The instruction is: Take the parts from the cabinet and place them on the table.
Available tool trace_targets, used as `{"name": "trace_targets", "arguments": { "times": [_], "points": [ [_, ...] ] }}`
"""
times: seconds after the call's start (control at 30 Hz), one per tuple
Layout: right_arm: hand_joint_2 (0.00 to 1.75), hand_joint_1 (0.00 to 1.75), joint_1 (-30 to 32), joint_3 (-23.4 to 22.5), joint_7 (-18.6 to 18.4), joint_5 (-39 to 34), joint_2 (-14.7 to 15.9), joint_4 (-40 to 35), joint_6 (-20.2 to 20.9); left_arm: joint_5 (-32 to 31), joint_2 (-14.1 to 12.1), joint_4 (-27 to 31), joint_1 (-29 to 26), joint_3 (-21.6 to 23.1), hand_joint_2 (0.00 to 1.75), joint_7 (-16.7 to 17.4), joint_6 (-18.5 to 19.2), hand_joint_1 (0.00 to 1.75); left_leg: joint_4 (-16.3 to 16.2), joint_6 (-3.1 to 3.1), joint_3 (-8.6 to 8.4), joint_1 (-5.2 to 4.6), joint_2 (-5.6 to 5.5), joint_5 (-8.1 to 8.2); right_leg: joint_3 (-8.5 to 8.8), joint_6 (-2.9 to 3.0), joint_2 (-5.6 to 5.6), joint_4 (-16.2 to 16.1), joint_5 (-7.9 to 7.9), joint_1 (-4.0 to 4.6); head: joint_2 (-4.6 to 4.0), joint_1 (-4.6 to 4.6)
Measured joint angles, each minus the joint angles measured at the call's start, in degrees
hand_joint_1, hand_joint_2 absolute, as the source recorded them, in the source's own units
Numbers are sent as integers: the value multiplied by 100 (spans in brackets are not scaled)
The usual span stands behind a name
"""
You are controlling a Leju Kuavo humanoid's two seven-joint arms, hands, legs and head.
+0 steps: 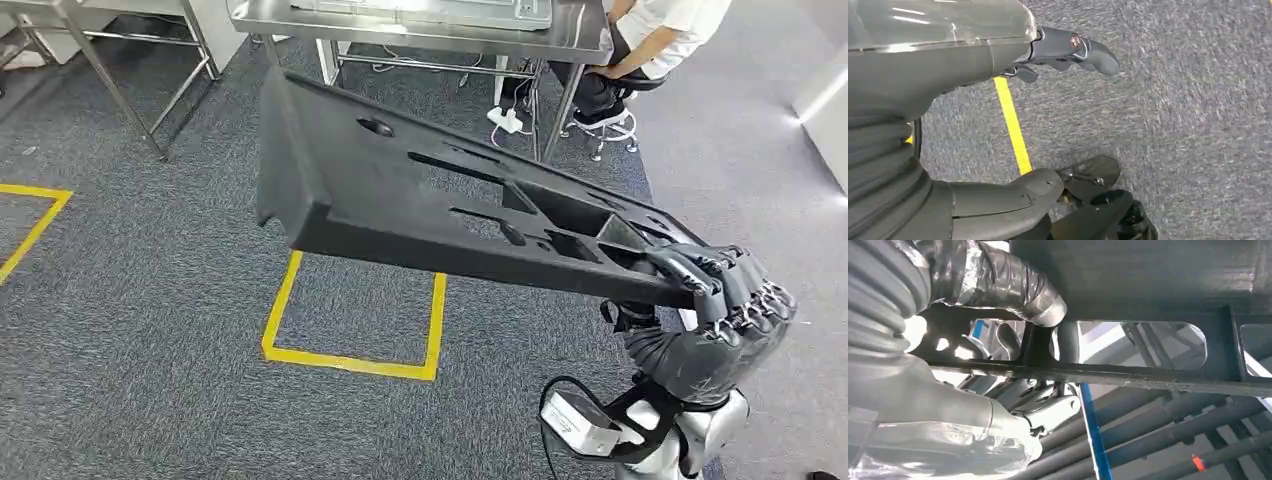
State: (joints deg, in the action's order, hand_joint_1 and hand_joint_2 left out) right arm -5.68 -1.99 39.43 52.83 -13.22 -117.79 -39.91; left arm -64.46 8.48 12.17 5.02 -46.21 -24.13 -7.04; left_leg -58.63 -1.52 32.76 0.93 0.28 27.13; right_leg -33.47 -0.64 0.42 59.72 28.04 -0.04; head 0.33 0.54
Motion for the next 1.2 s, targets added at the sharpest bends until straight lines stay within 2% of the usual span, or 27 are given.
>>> {"name": "trace_targets", "arguments": {
  "times": [0.03, 0.07, 0.13, 0.17, 0.2, 0.23, 0.3, 0.33, 0.37, 0.47, 0.5, 0.53, 0.57, 0.63, 0.67, 0.7, 0.73, 0.77, 0.83, 0.87, 0.9, 1.0, 1.03, 1.07, 1.1, 1.17, 1.2],
  "points": [
    [175, 175, -5, 2, 0, 0, 0, 0, 0, -15, 2, 0, 11, 0, 175, -7, 5, 0, 17, -14, -37, -2, -2, 9, -30, -31, -12, 134, 66, -9, 0, 9],
    [175, 175, -21, 0, 0, -4, 0, -2, 0, -33, 2, 0, 28, 0, 175, -7, 4, 0, 18, -50, -57, 1, 2, 23, -203, -60, -12, 476, 238, -18, 0, 5],
    [175, 175, -13, 0, 0, -11, 0, 2, 0, -35, 7, 0, 39, 0, 175, -7, 11, 0, 18, -71, -84, -1, 7, 58, -725, -114, -13, 1392, 585, -51, 0, 5],
    [175, 175, -8, 0, 0, -11, 0, 2, 0, -35, 7, 0, 37, 0, 175, -7, 11, 0, 16, -70, -99, -1, 8, 79, -939, -129, -14, 1696, 625, -60, 0, 7],
    [175, 175, -7, 0, 0, -9, 0, 2, 0, -35, 7, 0, 29, 0, 175, -7, 11, 0, 16, -64, -125, -1, 8, 99, -1003, -138, -14, 1715, 518, -73, 0, 5],
    [175, 175, -10, 0, 0, -9, 0, 2, 0, -37, 7, 0, 27, 0, 175, -7, 11, 0, 16, -54, -164, 0, 5, 131, -936, -137, -17, 1490, 289, -82, 0, 7],
    [175, 175, -19, 0, 0, -4, 0, 2, 0, -46, 22, 0, 31, 0, 175, -7, 15, 0, 16, -25, -283, 7, -5, 212, -494, -102, -35, 495, -341, -83, 0, 7],
    [175, 175, -33, 0, 0, -4, 0, 2, 0, -46, 24, 0, 28, 0, 175, -7, 20, 0, 34, 3, -287, 10, -3, 254, -319, -63, -58, 125, -399, -65, 0, 7],
    [175, 175, -40, 0, 0, -4, 0, 0, 0, -46, 35, 0, 45, 0, 175, -9, 24, 0, 13, 54, -304, -25, -3, 292, -249, -35, -71, 20, -308, -10, 0, 7],
    [175, 175, -41, 0, 0, -2, 0, 0, 0, -48, 39, 0, 53, 0, 175, -7, 29, 0, 115, 138, -370, -10, 30, 322, -230, 68, -32, -8, -226, 7, 0, 0],
    [175, 175, -40, 0, 0, -4, 0, -7, 0, -48, 42, 0, 70, 0, 175, -7, 29, 0, 143, 189, -462, -42, 46, 357, -159, 96, -14, -83, -224, -27, 0, -2],
    [175, 175, -31, 0, 0, -4, 0, -20, 0, -50, 42, 0, 65, 2, 175, -7, 26, 0, 38, 192, -444, -7, 32, 387, -75, 124, -15, -144, -225, -51, 0, 2],
    [175, 175, -44, 0, 0, -11, 0, -31, -2, -50, 42, 0, 77, 2, 175, -5, 26, 0, -231, 189, -302, -15, 26, 488, -11, 174, -21, -167, -193, -53, 0, -4],
    [175, 175, -47, 2, 2, -13, 0, -28, -2, -50, 42, 0, 77, 2, 175, -5, 29, 0, -1155, 195, 265, -15, 22, 813, 86, 222, -38, -171, -107, -27, 0, -13],
    [175, 175, -38, 2, 2, -9, 0, -28, -2, -50, 42, 0, 59, 2, 175, -4, 26, 0, -1593, 204, 579, -14, 22, 900, 142, 233, -35, -170, -53, -11, 0, -9],
    [175, 175, -32, 2, 0, -11, 0, -28, -2, -50, 42, 0, 36, 2, 175, -5, 29, 0, -1749, 206, 759, -14, 23, 831, 204, 233, -26, -168, -1, -1, 0, -11],
    [175, 175, -29, 0, 2, -11, 0, -28, -2, -50, 42, 0, 20, 2, 175, -2, 29, 0, -1617, 203, 804, -14, 22, 592, 285, 226, -4, -167, 61, 3, 0, -11],
    [175, 175, -29, 2, 0, -11, 0, -28, -2, -50, 42, 0, 17, 2, 175, -2, 29, 0, -1269, 196, 726, -14, 22, 273, 377, 216, 6, -166, 127, 2, 0, -11],
    [175, 175, -30, 2, 0, -9, 0, -28, -2, -48, 42, 0, 22, 2, 175, -4, 26, 0, -265, 165, 420, -10, 23, -388, 581, 176, 9, -165, 285, -1, 0, -11],
    [175, 175, -41, 0, 0, -9, 0, -30, -2, -48, 42, -6, 23, 2, 175, -2, 29, 0, -271, 156, 354, -50, 13, -256, 585, 128, 10, -156, 352, 39, 0, -8],
    [175, 175, -50, 0, 0, -7, -2, -35, 0, -48, 46, -7, 46, 2, 175, -5, 29, 0, -143, 84, 257, -47, 3, -174, 588, 94, 34, -154, 380, 25, 0, -15],
    [175, 175, -45, 0, 0, -4, -2, -37, -2, -48, 44, -7, 45, 2, 175, -2, 29, 0, -75, -18, 200, -55, -25, -121, 680, 19, 24, -174, 370, 18, 0, -13],
    [175, 175, -42, 0, 0, -2, -2, -44, 0, -46, 40, -6, 37, 0, 175, -2, 26, 0, -36, -58, 128, -39, -25, -100, 643, -7, 18, -58, 392, 4, 0, -15],
    [175, 175, -57, 0, 0, -4, -2, -50, 0, -46, 37, -6, 45, 0, 175, -4, 26, 0, -31, -92, 77, -37, -27, -71, 496, -31, 7, 232, 429, -10, 0, -11],
    [175, 175, -65, 0, 0, -4, -2, -50, 0, -46, 39, -7, 54, 0, 175, -4, 26, 0, -30, -121, 43, -37, -28, -32, 234, -68, -2, 633, 517, -18, 0, -13],
    [175, 175, -51, 0, 0, -4, -2, -48, 0, -46, 39, -7, 55, 0, 175, -5, 29, 0, -30, -125, -52, -38, -33, 65, -378, -108, -8, 1432, 825, -22, 0, -11],
    [175, 175, -46, 0, 0, -4, -2, -46, 0, -46, 39, -7, 42, 0, 175, -4, 29, 0, -30, -122, -121, -40, -35, 121, -613, -106, -9, 1620, 906, -21, 0, -11]
  ]
}}
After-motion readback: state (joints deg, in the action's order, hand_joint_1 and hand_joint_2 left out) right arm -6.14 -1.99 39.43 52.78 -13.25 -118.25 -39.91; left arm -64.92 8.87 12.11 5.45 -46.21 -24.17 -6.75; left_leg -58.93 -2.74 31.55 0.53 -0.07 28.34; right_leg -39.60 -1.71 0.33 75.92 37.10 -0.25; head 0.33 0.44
